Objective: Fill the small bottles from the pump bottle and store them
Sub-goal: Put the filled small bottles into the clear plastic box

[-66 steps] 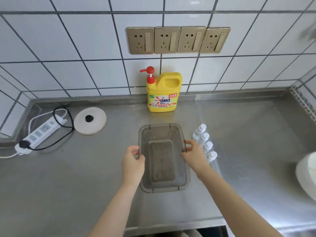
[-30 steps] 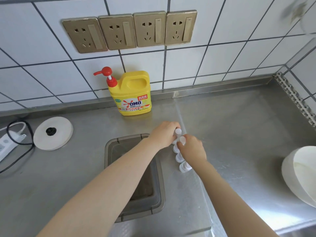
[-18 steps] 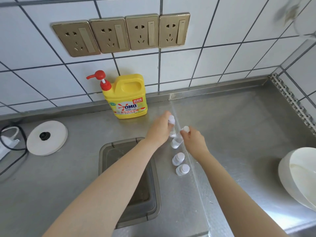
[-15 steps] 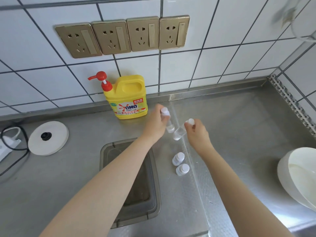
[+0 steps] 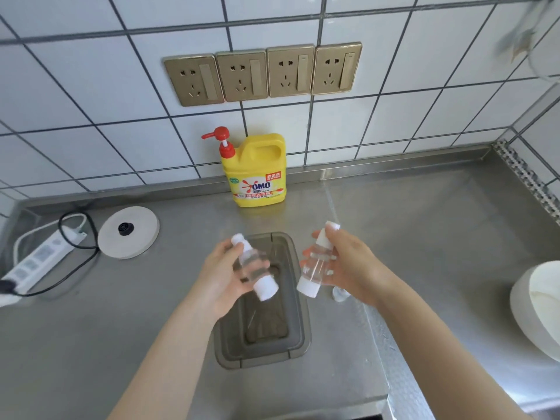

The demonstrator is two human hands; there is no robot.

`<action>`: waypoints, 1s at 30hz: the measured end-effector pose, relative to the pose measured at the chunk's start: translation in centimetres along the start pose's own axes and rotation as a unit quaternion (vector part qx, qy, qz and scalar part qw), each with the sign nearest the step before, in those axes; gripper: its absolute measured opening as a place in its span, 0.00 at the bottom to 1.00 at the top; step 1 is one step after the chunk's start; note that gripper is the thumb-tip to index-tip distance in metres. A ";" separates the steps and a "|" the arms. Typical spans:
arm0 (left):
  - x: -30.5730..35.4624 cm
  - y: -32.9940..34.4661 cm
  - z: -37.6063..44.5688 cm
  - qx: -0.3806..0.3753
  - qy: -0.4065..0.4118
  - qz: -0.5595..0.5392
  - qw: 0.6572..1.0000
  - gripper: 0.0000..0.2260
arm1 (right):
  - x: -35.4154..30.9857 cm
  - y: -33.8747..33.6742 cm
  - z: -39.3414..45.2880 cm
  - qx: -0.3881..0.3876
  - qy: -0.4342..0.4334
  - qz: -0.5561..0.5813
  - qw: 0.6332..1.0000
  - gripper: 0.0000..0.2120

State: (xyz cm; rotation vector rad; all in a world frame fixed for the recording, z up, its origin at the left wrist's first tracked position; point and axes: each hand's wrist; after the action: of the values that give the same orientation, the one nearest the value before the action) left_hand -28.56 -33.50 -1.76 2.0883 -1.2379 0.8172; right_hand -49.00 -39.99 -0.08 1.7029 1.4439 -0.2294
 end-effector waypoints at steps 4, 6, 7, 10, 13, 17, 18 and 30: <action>-3.2 -2.5 -1.9 -0.018 -0.065 0.073 0.995 0.17 | 3.0 0.9 -1.1 -0.025 0.040 -0.069 0.997 0.16; -4.3 -2.5 -2.4 -0.012 -0.063 0.124 0.990 0.25 | 4.3 1.4 -1.3 -0.024 0.025 -0.124 0.992 0.20; -4.8 -2.2 -2.2 -0.005 -0.058 0.148 0.987 0.28 | 4.7 1.4 -1.3 -0.018 0.016 -0.149 0.989 0.20; -6.5 -1.3 -0.9 0.027 -0.027 0.247 0.968 0.32 | 5.7 1.8 -1.1 0.005 -0.021 -0.250 0.968 0.22; -8.1 -0.4 1.4 0.051 0.045 0.438 0.896 0.34 | 6.0 2.2 -1.3 0.018 -0.052 -0.335 0.940 0.22; -10.0 0.5 4.4 0.081 0.087 0.570 0.813 0.35 | 6.2 2.4 -1.8 0.025 -0.066 -0.365 0.928 0.22; -10.3 0.4 4.9 0.084 0.085 0.587 0.800 0.35 | 6.3 2.4 -1.9 0.026 -0.067 -0.366 0.928 0.22; -11.1 0.4 5.7 0.104 0.034 0.671 0.733 0.30 | 7.6 2.5 -1.9 0.008 -0.053 -0.343 0.938 0.16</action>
State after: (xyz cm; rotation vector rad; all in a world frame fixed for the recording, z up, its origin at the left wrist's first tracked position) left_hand -31.95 -31.71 -13.65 0.9197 -2.6876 1.6058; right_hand -45.21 -33.10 -2.49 1.1139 1.9081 -0.6991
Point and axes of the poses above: each hand's wrist, its own z-axis towards the middle knuckle, its own y-axis out of the palm, x = y × z, and after that the axes turned 14 degrees about z, right-handed
